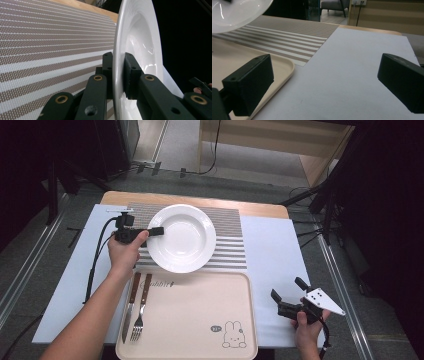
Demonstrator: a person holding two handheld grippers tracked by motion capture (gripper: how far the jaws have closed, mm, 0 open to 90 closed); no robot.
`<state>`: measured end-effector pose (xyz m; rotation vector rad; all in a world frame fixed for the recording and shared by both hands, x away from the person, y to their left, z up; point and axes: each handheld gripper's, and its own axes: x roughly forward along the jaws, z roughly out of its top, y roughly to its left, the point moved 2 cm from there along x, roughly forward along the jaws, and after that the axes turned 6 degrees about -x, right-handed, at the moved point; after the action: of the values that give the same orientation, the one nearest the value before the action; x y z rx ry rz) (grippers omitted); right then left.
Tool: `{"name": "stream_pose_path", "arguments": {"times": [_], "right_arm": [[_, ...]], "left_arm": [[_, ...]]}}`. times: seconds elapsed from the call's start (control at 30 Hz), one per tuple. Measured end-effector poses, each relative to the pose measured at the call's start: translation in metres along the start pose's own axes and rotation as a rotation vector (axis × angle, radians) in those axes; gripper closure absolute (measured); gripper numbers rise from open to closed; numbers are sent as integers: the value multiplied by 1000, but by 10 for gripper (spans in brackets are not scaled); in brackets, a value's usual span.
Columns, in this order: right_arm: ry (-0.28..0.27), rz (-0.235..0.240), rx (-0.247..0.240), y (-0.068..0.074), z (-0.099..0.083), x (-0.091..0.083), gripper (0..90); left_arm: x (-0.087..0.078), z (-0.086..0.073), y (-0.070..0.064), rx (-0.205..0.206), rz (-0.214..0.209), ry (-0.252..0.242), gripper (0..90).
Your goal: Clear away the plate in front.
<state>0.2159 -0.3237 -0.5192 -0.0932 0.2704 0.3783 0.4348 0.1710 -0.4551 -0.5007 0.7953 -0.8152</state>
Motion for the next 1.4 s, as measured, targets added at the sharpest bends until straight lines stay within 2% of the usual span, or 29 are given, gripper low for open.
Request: {"name": "stream_pose_path", "arguments": {"times": [0.3, 0.6, 0.73, 1.07, 1.4], "right_arm": [[0, 1, -1, 0, 0, 0, 0], [0, 0, -4, 0, 0, 0, 0], [1, 1, -6, 1, 0, 0, 0], [0, -1, -9, 1, 0, 0, 0], [0, -1, -12, 1, 0, 0, 0]], "left_arm": [[-6, -14, -4, 3, -23, 7, 805], [-10, -31, -8, -14, -47, 24, 805], [-11, -40, -11, -25, -40, 34, 805], [-13, -63, -15, -41, -67, 59, 805], [-17, -88, -15, -51, -73, 80, 804]]}}
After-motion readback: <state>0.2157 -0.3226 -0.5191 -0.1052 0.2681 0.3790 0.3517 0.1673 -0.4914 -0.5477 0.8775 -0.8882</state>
